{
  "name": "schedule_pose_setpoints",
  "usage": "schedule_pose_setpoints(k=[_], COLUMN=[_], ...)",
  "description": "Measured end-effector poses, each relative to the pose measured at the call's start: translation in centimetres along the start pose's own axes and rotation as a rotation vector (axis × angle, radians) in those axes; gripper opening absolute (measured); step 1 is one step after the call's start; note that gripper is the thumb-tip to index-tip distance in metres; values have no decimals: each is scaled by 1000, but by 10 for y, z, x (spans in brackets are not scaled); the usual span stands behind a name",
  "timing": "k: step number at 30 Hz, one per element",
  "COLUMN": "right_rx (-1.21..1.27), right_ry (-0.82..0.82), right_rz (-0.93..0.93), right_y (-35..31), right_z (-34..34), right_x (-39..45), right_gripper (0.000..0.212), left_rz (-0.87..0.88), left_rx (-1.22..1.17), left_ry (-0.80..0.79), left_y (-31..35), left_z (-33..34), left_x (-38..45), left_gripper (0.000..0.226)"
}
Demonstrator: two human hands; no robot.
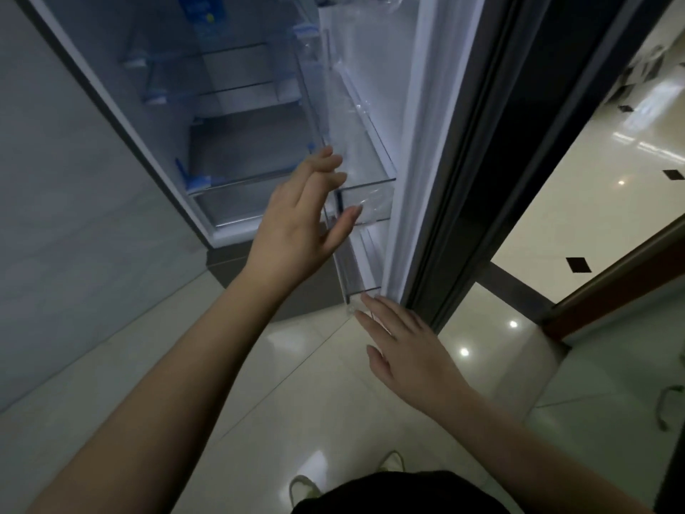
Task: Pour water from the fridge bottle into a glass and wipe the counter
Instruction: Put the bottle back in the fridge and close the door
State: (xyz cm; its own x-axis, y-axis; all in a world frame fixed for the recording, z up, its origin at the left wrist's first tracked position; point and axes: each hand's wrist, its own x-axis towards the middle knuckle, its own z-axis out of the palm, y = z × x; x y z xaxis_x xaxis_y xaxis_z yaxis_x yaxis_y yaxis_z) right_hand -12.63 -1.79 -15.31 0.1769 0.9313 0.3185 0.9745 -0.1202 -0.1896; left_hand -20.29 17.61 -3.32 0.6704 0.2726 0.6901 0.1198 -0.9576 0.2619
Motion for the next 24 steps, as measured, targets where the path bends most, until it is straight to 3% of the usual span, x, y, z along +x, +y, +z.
schedule_pose_setpoints(k=[7, 13, 18, 24], right_rx=[-271, -415, -473, -541], right_ry=[250, 497, 437, 383], right_rz=[-284, -276, -325, -358], right_y=[-21, -29, -44, -83], right_z=[-29, -39, -23, -10], right_x=[26, 58, 83, 117], right_gripper=[47, 51, 64, 82], left_rz=[-110, -159, -246, -363], left_rx=[59, 103, 137, 93], left_ry=[-45, -84, -87, 94], left_y=[-42, -75, -92, -93], left_z=[-47, -78, -99, -130], left_x=[-23, -31, -44, -66], left_gripper=[37, 42, 51, 51])
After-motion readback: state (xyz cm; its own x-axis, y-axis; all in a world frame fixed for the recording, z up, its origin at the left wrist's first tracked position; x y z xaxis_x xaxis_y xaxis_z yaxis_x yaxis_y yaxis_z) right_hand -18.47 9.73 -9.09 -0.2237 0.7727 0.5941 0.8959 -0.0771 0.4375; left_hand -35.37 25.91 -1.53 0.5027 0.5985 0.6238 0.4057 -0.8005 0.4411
